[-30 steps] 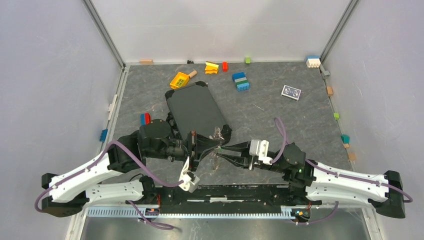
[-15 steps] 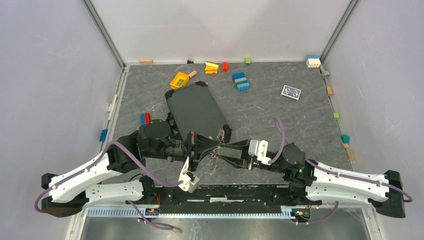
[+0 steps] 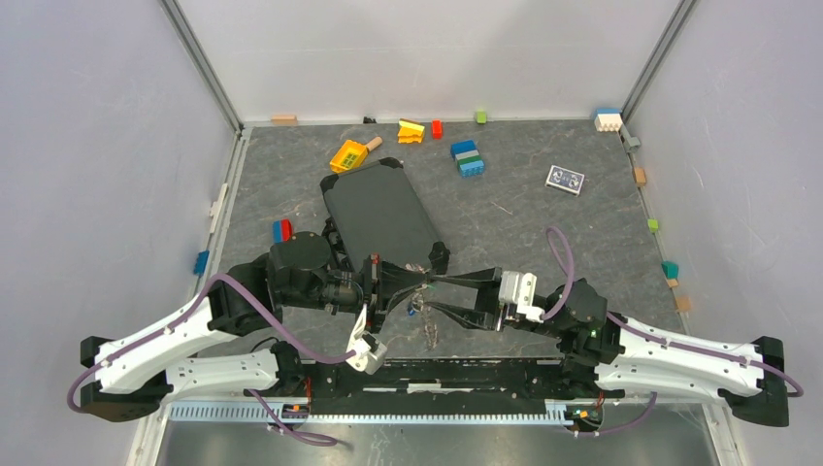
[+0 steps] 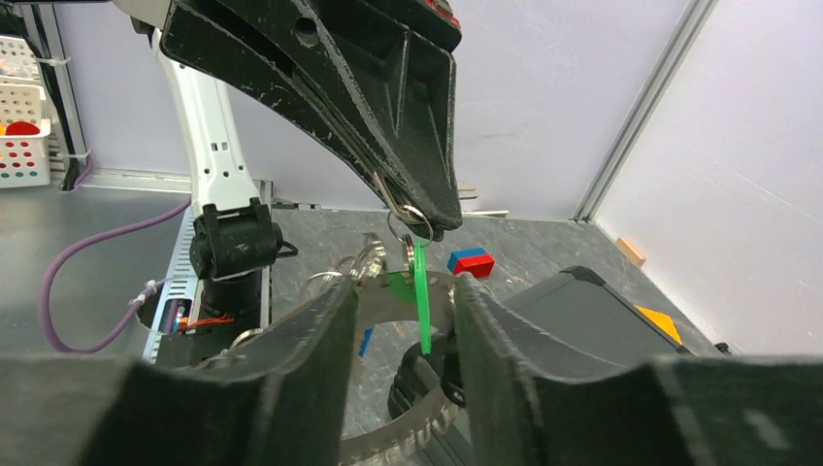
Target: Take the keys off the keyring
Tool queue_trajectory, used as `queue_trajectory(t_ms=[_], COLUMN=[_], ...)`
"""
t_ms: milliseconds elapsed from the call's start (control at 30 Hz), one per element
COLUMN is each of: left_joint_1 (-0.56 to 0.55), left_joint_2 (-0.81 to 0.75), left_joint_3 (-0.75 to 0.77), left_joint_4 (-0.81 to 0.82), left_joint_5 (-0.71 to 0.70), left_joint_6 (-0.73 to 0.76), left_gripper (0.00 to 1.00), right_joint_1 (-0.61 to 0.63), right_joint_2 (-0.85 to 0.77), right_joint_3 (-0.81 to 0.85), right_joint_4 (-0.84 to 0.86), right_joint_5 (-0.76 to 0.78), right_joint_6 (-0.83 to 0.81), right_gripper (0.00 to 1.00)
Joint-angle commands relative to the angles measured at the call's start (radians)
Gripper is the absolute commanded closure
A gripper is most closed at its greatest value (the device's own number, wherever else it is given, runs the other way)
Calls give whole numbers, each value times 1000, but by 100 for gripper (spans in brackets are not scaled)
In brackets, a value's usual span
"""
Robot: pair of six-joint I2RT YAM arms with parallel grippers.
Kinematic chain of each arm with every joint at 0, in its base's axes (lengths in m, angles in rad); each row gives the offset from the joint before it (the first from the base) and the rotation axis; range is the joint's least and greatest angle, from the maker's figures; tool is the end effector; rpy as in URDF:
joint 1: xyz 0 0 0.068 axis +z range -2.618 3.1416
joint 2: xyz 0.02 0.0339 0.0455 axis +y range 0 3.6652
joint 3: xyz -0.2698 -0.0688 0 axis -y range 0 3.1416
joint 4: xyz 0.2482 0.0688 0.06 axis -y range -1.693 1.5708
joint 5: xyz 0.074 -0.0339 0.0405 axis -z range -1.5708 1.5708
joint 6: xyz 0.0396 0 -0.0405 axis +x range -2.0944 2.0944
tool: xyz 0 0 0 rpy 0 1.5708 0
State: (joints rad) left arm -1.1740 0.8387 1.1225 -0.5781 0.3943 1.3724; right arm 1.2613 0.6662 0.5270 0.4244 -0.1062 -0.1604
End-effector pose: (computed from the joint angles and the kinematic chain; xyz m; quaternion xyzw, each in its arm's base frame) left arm 0.0505 -0.1598 0.4092 0.7872 0.1194 -0.0987 0.5970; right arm 0.0480 0.1640 0.3371 -0.4228 0.4259 0.4452 0.6646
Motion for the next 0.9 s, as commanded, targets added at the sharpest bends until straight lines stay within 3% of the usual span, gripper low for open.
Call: queue_trajectory(t_ms=[0, 67, 133, 333, 867], left_joint_1=[-4, -3, -3, -3, -4], left_joint_2=[-14, -12, -13, -13, -10], left_joint_3=[10, 8, 8, 5, 5], left_joint_4=[46, 46, 45, 44, 46], left_joint_5=[9, 7, 8, 5, 3], left_joint_6=[-23, -24, -23, -23, -22], left_gripper=[98, 98, 98, 98, 98], right_joint_1=[1, 2, 2, 3, 3], right_joint_2=[-5, -5, -9, -20, -7], right_joint_3=[16, 14, 12, 8, -15], right_joint_4=[34, 33, 33, 44, 44], right_joint_5=[4, -2, -3, 7, 14], right_joint_6=[5, 5, 7, 8, 12], right_gripper=[44, 37, 37, 49, 59])
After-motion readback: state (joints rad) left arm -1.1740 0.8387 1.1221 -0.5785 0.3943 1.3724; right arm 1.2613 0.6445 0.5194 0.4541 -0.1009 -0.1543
